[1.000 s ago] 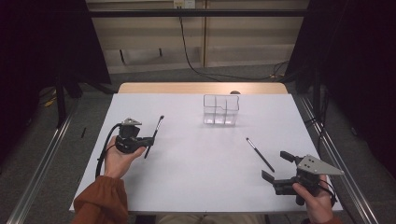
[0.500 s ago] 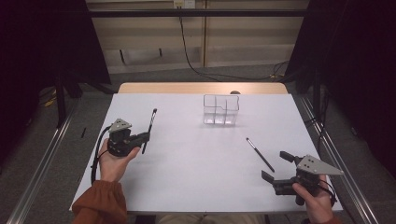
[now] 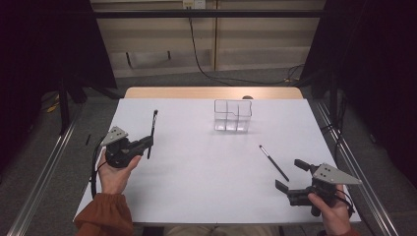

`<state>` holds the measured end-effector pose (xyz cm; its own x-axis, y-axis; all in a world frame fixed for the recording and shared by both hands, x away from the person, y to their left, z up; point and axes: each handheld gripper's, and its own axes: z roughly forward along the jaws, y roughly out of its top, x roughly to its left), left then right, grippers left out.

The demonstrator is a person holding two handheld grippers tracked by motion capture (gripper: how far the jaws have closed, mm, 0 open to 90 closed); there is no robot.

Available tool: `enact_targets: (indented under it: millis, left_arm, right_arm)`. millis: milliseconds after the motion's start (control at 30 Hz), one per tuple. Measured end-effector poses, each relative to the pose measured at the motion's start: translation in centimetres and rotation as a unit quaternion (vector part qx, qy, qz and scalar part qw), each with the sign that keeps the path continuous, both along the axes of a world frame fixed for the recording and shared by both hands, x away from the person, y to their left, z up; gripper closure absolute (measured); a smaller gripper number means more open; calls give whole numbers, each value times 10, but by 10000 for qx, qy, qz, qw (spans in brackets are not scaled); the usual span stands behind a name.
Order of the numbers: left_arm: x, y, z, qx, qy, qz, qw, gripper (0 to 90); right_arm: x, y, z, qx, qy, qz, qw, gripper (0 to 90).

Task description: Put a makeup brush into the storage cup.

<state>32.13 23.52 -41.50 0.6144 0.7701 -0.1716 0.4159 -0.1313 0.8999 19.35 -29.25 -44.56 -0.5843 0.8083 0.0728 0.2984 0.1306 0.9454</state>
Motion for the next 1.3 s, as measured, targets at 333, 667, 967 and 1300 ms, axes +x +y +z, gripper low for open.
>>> enact_targets:
  millis: [333,667,967,1300]
  left_arm:
    - [-17,-4,0,-51,-72,-216,9997,844]
    - [-20,-16,1,-110,-143,-422,9989,843]
    - [-22,-29,4,-199,-171,-620,9977,843]
    - [-29,-45,10,-224,-191,-855,9959,843]
  right_arm:
    - [0,0,0,38,-27,64,10000,0]
    - [3,4,0,48,24,160,9999,0]
    - [8,13,2,95,11,386,9992,0]
    - [19,31,9,268,-76,535,9982,0]
